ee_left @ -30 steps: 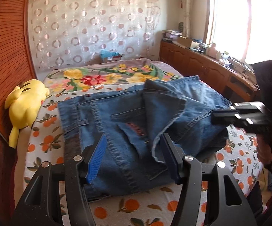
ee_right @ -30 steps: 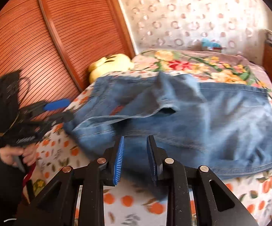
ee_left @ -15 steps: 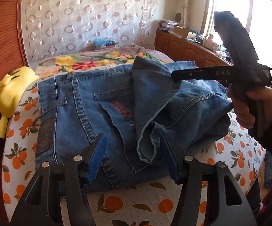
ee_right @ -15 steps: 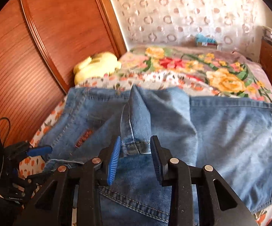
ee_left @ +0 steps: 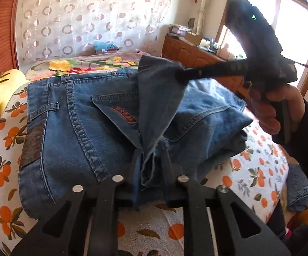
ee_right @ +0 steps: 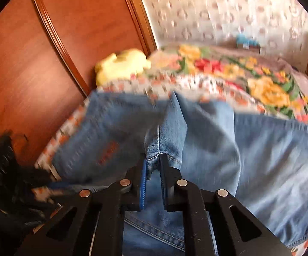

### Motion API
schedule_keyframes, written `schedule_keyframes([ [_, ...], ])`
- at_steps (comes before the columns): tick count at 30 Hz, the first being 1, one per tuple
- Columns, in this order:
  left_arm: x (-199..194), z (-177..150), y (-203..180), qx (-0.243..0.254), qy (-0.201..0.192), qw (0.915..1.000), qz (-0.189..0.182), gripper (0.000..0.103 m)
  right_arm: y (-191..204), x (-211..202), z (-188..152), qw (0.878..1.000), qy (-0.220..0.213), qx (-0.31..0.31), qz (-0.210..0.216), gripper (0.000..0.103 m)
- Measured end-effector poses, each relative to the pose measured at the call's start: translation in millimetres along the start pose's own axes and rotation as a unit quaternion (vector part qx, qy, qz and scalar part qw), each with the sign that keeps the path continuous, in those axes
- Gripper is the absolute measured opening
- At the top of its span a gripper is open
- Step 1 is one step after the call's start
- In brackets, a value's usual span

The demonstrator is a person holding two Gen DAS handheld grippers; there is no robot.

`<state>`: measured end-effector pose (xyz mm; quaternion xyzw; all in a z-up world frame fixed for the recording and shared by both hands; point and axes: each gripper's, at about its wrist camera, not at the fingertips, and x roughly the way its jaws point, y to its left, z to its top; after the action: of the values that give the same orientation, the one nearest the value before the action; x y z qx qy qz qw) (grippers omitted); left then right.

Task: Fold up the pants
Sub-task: 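Grasp the jeans leg edge with the left gripper and lift it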

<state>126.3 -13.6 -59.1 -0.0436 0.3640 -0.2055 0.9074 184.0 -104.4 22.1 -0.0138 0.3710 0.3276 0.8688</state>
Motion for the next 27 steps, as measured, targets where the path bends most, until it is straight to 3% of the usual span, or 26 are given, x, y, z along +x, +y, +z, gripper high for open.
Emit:
schedule_keyframes([
  [10,-55,-1,21,-0.043,-0.072,0.9964,0.015,0.009,58,6,47,0.995,-0.032,-0.081,0.043,0.008],
  [15,-69,-7,39,-0.056,-0.078,0.9941,0.051,0.009,78,33,65,0.992,-0.034,-0.097,0.075,0.008],
  [18,-72,-13,52,-0.067,-0.072,0.9925,0.074,0.009,71,59,69,0.991,-0.027,-0.104,0.08,0.009],
  [21,-70,-19,62,-0.074,-0.054,0.991,0.097,0.015,61,75,65,0.992,-0.006,-0.106,0.067,0.018],
  [24,-67,-23,71,-0.094,-0.042,0.9898,0.099,0.025,57,77,57,0.991,-0.003,-0.118,0.056,0.025],
  [27,-71,-24,75,-0.107,-0.048,0.9885,0.096,0.026,45,67,49,0.993,-0.009,-0.108,0.047,0.031],
])
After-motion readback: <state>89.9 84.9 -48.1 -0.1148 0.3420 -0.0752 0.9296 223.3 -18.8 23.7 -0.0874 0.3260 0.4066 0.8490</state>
